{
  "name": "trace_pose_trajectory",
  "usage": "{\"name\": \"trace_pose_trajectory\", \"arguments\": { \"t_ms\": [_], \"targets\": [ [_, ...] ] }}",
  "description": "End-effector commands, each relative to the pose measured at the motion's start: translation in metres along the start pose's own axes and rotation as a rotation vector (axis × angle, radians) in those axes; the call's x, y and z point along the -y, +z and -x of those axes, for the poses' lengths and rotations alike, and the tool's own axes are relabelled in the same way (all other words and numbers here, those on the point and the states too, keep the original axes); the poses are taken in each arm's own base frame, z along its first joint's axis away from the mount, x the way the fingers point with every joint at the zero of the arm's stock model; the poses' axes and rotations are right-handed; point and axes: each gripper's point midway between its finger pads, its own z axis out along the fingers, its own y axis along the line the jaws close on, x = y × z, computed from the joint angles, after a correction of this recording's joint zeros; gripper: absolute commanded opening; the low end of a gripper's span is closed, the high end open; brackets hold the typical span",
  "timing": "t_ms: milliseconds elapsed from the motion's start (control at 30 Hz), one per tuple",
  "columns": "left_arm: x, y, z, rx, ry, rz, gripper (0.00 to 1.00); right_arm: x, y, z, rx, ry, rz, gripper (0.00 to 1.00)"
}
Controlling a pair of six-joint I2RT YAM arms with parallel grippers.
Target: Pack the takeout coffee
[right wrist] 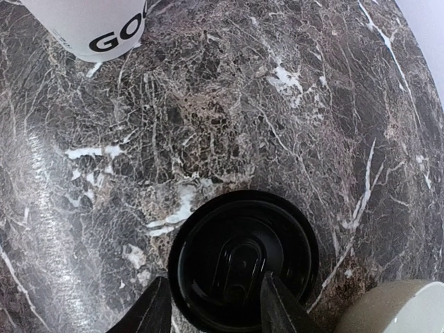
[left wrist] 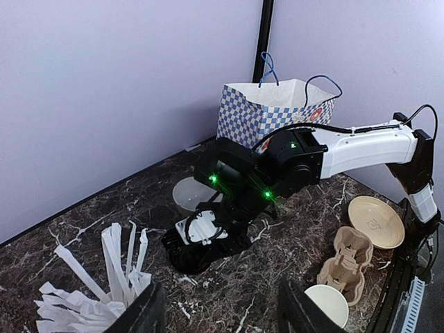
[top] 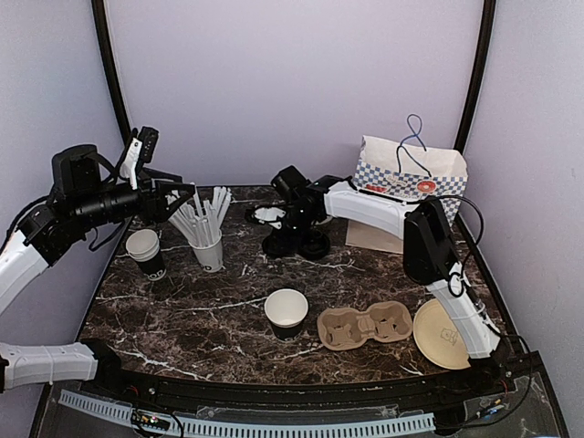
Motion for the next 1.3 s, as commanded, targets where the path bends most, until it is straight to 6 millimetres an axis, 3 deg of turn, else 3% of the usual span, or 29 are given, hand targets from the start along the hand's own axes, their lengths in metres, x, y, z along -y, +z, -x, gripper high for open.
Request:
{"name": "trace_pose_trajectory", "arguments": {
  "t_ms": [0, 333, 667, 1033, 1167, 1267],
  "targets": [
    [0.003, -0.004, -0.012, -0.03, -0.019, -0.006, 0.57, -0.002, 0.024, -0.012, -0.036, -0.021, 0.0, 0.43],
    [0.002, -0.007, -0.018, -0.047, -0.017, 0.003, 0.57, -0.02, 0.026, -0.012, -0.034, -0.04, 0.059, 0.44],
    [0.002, -0.006, -0.021, -0.059, -0.024, 0.003, 0.57, -0.019, 0.033, -0.017, -0.06, -0.016, 0.048, 0.3],
    [0.001, -0.01, -0.018, -0.066, -0.013, 0.015, 0.57, -0.008, 0.045, -0.027, -0.106, 0.037, -0.011, 0.21],
    [0.002, -0.011, -0.018, -0.063, -0.011, 0.013, 0.57, -0.01, 0.023, -0.009, -0.053, 0.046, 0.002, 0.15],
    [0.0, -0.011, -0.014, -0.054, -0.006, 0.026, 0.57, -0.016, -0.018, 0.023, 0.05, 0.078, 0.044, 0.14]
  ]
}}
